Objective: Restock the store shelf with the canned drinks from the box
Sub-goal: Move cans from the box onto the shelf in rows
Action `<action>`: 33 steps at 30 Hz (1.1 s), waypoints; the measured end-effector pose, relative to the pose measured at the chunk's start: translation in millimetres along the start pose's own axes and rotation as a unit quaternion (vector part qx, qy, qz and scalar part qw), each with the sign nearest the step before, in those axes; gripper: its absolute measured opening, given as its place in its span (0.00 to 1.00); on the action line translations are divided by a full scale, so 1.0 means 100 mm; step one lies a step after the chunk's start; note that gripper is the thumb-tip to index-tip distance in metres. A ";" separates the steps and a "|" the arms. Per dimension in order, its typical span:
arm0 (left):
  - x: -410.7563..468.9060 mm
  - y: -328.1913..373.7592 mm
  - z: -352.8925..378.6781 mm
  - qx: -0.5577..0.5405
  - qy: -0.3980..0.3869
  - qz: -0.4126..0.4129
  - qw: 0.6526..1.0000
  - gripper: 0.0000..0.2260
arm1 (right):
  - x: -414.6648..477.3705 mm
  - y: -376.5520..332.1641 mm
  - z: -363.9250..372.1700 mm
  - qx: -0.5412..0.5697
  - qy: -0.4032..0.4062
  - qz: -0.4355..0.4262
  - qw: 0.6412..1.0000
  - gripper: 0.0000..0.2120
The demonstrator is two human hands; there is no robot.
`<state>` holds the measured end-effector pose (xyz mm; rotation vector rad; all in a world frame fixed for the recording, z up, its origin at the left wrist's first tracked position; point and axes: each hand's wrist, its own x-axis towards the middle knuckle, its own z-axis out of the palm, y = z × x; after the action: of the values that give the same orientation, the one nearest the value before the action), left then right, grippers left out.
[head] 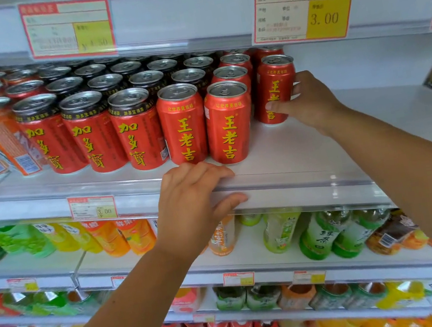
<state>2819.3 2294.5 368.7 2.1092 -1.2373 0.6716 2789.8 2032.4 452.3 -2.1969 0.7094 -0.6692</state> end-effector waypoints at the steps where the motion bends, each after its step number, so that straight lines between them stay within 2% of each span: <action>1: 0.00 0.00 0.00 0.000 0.001 -0.001 1.000 0.18 | 0.03 0.01 0.03 0.003 0.003 0.001 1.000 0.35; 11: 0.00 -0.02 0.01 -0.001 -0.008 -0.002 1.000 0.19 | 0.24 0.06 0.17 0.024 0.004 0.027 0.999 0.39; 13: 0.03 -0.01 -0.03 -0.029 -0.024 -0.019 0.999 0.19 | 0.22 0.06 0.15 0.036 -0.014 0.052 0.998 0.44; 15: 0.03 0.03 -0.14 -0.096 -0.019 -0.049 0.994 0.18 | 0.05 0.01 0.05 0.027 0.012 0.055 0.998 0.45; 17: -0.07 0.04 -0.32 -0.152 0.024 -0.068 0.986 0.17 | -0.32 -0.12 -0.06 0.043 0.100 -0.013 0.994 0.34; 19: -0.31 -0.02 -0.53 -0.141 0.079 -0.066 0.985 0.12 | -0.88 -0.27 -0.08 0.140 0.187 -0.118 0.965 0.21; 20: -0.50 -0.08 -0.62 -0.134 0.094 -0.079 0.983 0.10 | -1.20 -0.32 -0.03 0.194 0.198 -0.160 0.947 0.17; 21: -0.73 -0.17 -0.69 -0.130 0.096 -0.107 0.981 0.09 | -1.51 -0.35 0.05 0.231 0.181 -0.189 0.937 0.15; 23: -1.28 -0.38 -0.77 -0.137 0.065 -0.204 0.967 0.09 | -2.11 -0.37 0.36 0.265 0.085 -0.206 0.938 0.12; 25: -1.92 -0.62 -0.77 -0.126 0.003 -0.335 0.934 0.10 | -2.54 -0.35 0.80 0.264 -0.050 -0.152 0.951 0.10; 26: -2.28 -0.75 -0.75 -0.119 -0.034 -0.406 0.906 0.10 | -2.68 -0.30 1.07 0.246 -0.131 -0.103 0.955 0.09; 28: -2.91 -0.95 -0.74 -0.118 -0.101 -0.542 0.826 0.09 | -2.87 -0.15 1.70 0.157 -0.288 -0.037 0.944 0.09; 31: -3.76 -1.05 -0.71 -0.132 -0.187 -0.678 0.699 0.08 | -3.10 0.18 2.66 0.043 -0.450 0.003 0.892 0.07; 33: -4.37 -1.06 -0.60 -0.120 -0.214 -0.730 0.638 0.09 | -3.31 0.48 3.27 -0.031 -0.523 0.013 0.852 0.09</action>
<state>2714.5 2635.5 88.9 2.2171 0.4830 -0.7247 2749.6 2375.9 136.9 -2.1716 0.1611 0.5941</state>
